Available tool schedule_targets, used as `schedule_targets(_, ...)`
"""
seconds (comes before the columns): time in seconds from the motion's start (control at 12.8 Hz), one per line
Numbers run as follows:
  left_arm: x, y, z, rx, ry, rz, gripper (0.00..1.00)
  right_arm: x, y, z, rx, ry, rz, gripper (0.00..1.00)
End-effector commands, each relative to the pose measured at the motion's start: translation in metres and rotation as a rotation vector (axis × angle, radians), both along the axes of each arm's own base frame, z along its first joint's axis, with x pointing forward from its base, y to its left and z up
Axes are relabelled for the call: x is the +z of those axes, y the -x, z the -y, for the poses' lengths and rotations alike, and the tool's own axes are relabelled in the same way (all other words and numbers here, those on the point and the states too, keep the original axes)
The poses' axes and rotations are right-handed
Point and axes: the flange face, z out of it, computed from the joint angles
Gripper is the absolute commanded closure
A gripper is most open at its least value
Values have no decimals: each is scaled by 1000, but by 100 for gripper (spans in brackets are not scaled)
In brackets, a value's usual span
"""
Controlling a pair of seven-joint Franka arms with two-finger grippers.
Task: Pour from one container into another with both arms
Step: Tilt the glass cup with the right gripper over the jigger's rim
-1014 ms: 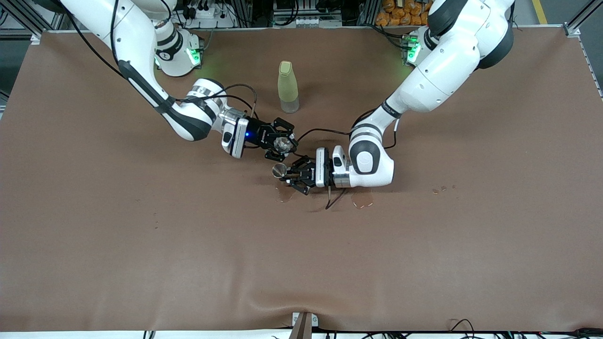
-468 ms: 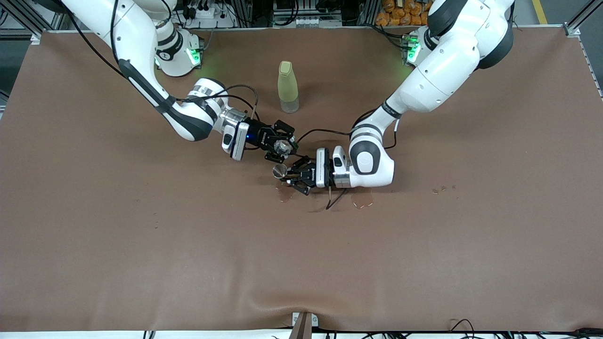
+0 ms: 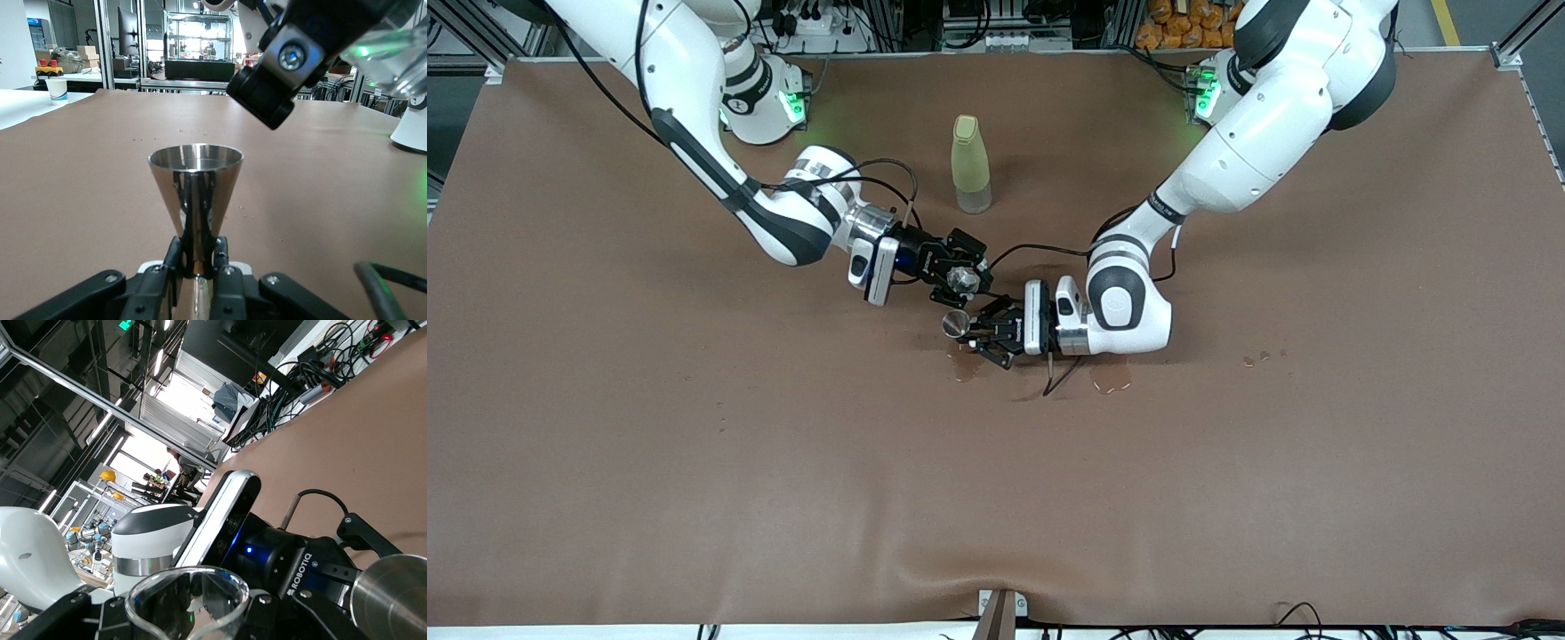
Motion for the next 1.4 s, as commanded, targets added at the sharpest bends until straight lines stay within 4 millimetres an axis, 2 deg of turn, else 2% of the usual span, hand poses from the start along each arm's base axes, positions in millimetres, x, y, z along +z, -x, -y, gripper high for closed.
schedule_targets(0.0, 0, -1, 3, 23, 10, 9, 95, 9, 2, -3, -39, -2, -62, 100)
schedule_targets(0.47, -2, -1, 1, 26, 7, 4, 96, 12, 2, -6, -72, -23, -115, 100)
schedule_targets(0.55, -2, -2, 0, 27, 7, 6, 100, 12, 2, -7, -75, -26, -117, 100)
schedule_targets(0.7, -2, 0, 0, 26, 7, 3, 100, 13, 2, -8, -82, -46, -155, 100)
schedule_targets(1.09, -17, 12, -5, 10, -19, -19, 100, 15, 1, -11, -85, -31, -178, 100)
schedule_targets(1.33, -18, 13, -6, 13, -20, -27, 100, 17, -3, -10, -95, -45, -201, 100)
